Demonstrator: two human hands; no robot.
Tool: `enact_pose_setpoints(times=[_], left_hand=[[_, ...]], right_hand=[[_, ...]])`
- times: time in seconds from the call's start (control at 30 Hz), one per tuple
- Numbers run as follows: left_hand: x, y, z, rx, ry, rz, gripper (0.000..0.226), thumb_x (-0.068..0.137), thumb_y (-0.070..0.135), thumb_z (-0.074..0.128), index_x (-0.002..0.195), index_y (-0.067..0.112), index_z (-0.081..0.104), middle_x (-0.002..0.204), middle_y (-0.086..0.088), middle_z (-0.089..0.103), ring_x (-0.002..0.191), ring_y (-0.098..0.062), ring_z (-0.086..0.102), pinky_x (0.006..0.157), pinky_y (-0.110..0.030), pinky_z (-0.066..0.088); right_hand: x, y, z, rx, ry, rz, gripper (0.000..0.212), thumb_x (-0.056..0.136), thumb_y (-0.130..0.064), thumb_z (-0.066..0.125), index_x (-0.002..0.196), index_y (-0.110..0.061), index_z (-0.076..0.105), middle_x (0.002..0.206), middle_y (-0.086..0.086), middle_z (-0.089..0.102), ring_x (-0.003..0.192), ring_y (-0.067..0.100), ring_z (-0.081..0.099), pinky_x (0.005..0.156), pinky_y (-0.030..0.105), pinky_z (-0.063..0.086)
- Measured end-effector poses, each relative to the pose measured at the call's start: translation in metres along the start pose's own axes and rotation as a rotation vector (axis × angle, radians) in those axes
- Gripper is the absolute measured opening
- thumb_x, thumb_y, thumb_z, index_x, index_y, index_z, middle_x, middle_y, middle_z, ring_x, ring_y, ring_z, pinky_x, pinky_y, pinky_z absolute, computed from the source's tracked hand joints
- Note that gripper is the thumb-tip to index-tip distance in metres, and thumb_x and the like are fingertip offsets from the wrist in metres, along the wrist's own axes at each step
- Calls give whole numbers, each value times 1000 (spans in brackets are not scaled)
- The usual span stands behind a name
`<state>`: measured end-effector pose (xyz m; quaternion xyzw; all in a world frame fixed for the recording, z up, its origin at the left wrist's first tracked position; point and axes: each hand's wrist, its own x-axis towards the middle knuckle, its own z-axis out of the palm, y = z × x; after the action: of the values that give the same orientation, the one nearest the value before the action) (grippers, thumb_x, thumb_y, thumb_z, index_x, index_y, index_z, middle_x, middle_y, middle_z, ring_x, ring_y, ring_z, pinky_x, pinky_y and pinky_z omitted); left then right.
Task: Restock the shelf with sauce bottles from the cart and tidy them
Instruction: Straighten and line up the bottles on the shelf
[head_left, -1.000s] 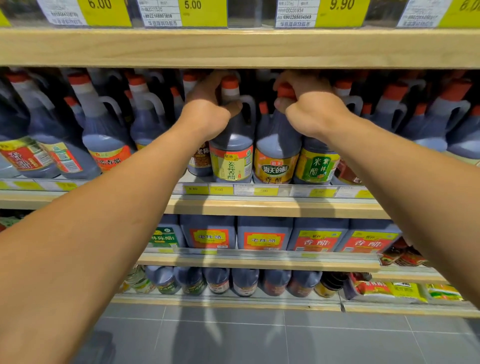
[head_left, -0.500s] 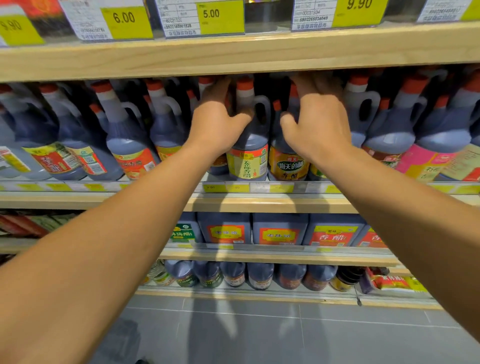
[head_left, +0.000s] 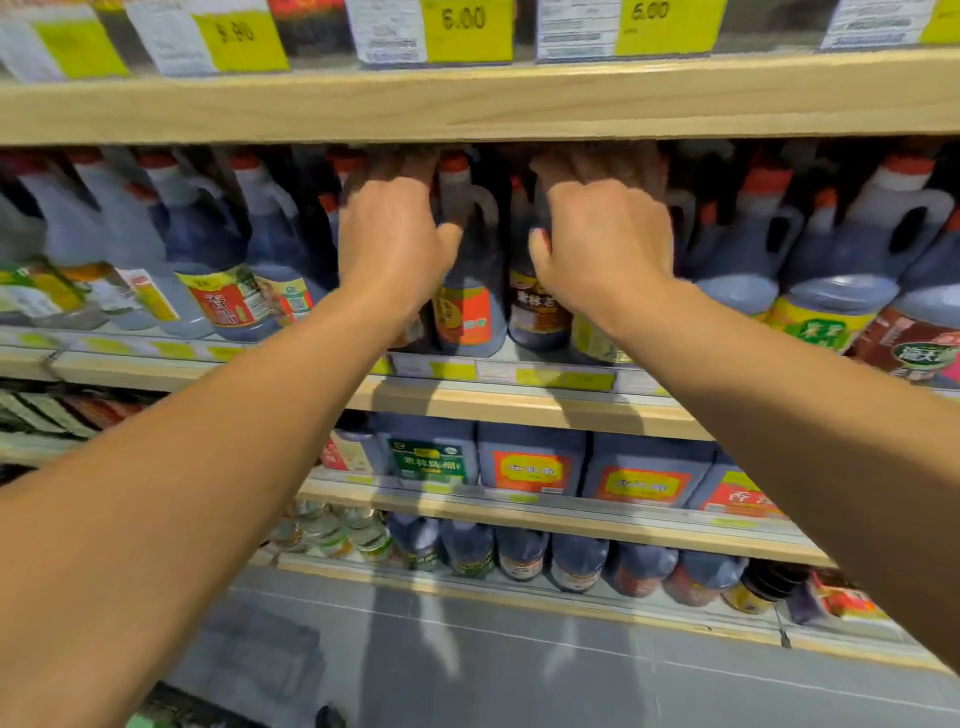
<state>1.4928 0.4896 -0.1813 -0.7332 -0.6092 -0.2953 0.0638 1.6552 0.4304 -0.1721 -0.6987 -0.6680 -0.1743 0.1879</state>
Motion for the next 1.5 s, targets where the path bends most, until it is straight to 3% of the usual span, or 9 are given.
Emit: enact_pose_setpoints(times=[0.1,0.2,0.4,0.5,0.7,0.9,1.07,1.27,1.5], left_hand=[[10,-6,8,40,-33,62,50,84,39,56,131,23,52,129,-14,57,118,-39,51,97,-43,41],[13,-5,21,1,45,150,57,86,48,50,140,36,38,146,-1,43,137,-29,34,114,-51,17],[22,-7,38,-148,1,140,62,87,42,57,143,35,33,144,-3,46,134,-30,38,110,-42,28],[22,-12,38,-188,10,104,59,90,38,54,144,40,30,132,-10,56,124,-34,49,107,-42,31],[30,-7,50,-299,30,47,54,80,39,56,132,36,41,106,-14,66,108,-37,58,109,-55,31],[32,-19,44,-74,82,92,64,83,44,54,143,35,31,103,-16,67,120,-35,51,116,-50,-11],[35,-25,32,-91,0,107,58,86,38,51,140,35,32,106,-14,68,122,-36,50,118,-50,-8],[32,-32,25,-223,-29,165,51,84,26,56,133,35,41,115,-11,64,120,-38,49,112,-41,9],[26,-32,20,-111,-17,164,50,82,40,54,131,38,41,107,-9,68,116,-39,52,116,-55,3]], right_hand=[[18,-8,13,-67,27,38,42,87,-30,54,128,-20,52,129,13,56,121,37,48,98,42,34],[33,-10,27,-189,51,87,52,84,-36,55,132,-19,46,133,13,53,127,38,42,110,49,21],[42,-14,41,-281,19,180,55,93,-38,45,141,-14,35,140,17,47,133,38,37,115,52,9],[43,-14,41,-220,55,178,56,91,-37,48,139,-13,33,129,19,55,124,38,46,116,49,9],[61,-16,47,-110,-29,305,64,93,-40,47,146,-11,26,151,17,32,137,35,34,114,41,21],[64,-23,45,33,4,317,46,95,-29,46,139,-21,36,132,13,55,125,34,48,110,44,25],[56,-28,37,14,56,218,32,95,-31,44,126,-25,48,123,13,60,118,38,50,112,46,20],[50,-20,36,205,55,190,31,95,-28,45,123,-24,57,126,9,61,118,37,51,102,43,38],[42,-23,36,218,63,189,34,91,-32,47,121,-19,54,118,15,62,107,42,54,87,42,44]])
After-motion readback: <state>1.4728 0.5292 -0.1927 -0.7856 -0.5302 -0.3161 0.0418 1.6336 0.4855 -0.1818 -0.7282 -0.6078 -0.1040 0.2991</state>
